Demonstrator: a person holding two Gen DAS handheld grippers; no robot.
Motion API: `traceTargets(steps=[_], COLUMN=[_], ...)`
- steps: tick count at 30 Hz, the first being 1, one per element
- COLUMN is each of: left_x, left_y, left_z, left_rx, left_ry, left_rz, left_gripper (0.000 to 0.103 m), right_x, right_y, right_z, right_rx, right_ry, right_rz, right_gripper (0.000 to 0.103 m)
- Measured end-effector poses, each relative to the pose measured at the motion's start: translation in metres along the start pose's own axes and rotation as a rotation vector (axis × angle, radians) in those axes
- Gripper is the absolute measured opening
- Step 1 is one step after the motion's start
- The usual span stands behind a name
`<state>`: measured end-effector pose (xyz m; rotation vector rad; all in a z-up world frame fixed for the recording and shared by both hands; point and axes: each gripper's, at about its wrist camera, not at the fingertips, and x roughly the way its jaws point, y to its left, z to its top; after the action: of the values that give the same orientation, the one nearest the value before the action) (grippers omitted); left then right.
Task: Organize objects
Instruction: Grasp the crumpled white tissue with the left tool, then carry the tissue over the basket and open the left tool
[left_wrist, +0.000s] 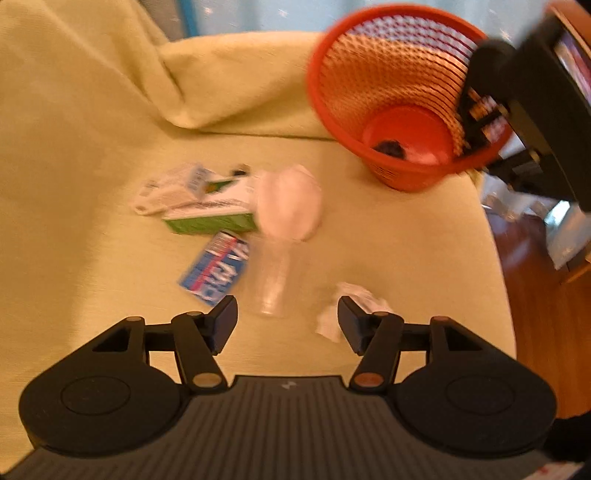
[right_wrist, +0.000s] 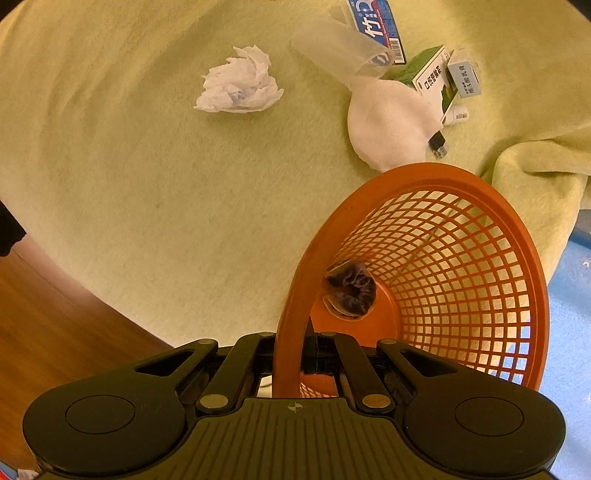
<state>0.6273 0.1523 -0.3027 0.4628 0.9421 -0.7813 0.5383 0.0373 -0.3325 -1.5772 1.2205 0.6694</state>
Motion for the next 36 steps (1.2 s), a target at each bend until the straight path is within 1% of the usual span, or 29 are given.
traceTargets(steps=[4, 7, 10, 15, 17, 19, 20, 23, 26, 30, 33, 36], left_x=[0.022, 0.040, 0.058, 0.077, 0.083, 0.086, 0.086, 0.083, 0.075, 0.056, 0.036, 0.016], left_y=[-0.021, -0.035, -0.041, -0.040, -0.040, -0.040, -0.040, -0.039, -0.035, -0.026, -0.017, -0.008], left_z=[-0.008, -0.012, -0.014, -0.012, -0.012, -0.010, -0.010, -0.010, -0.009, -0.002, 0.008, 0.025], left_rx=[0.037, 0.039, 0.008, -0.065, -0.069, -0.068, -0.065, -0.064, -0.070, -0.069, -0.046, -0.002], left_ry=[0.028, 0.045, 0.061, 0.074, 0.090, 0.100, 0.100, 0.108, 0.107, 0.082, 0.052, 0.011], left_rz=[-0.061, -0.085, -0.091, -0.089, -0.086, -0.090, -0.092, -0.095, -0.097, -0.093, -0.087, -0.094], left_gripper=[0.055, 0.055, 0.054, 0.053, 0.043, 0.036, 0.031, 0.025, 0.025, 0.025, 0.025, 0.025], right_x=[0.000, 0.001, 0.000, -0.001, 0.000, -0.001, -0.001, -0.001, 0.000, 0.000, 0.001, 0.001], right_y=[0.000, 0.001, 0.002, 0.003, 0.003, 0.003, 0.002, 0.002, 0.002, 0.003, 0.006, 0.006], right_z=[0.001, 0.001, 0.000, 0.000, 0.000, 0.000, 0.000, 0.000, -0.001, -0.002, -0.002, -0.002], right_rx=[-0.001, -0.004, -0.007, -0.006, -0.004, -0.003, -0.002, -0.002, -0.003, -0.009, -0.020, -0.020], right_ry=[0.002, 0.003, 0.003, 0.000, -0.001, -0.002, -0.003, -0.002, -0.003, -0.003, -0.002, -0.001], right_rz=[-0.004, -0.005, -0.008, -0.010, -0.010, -0.012, -0.011, -0.011, -0.012, -0.013, -0.017, -0.020], right_gripper=[0.000, 0.000, 0.000, 0.000, 0.000, 0.000, 0.000, 0.000, 0.000, 0.000, 0.000, 0.000])
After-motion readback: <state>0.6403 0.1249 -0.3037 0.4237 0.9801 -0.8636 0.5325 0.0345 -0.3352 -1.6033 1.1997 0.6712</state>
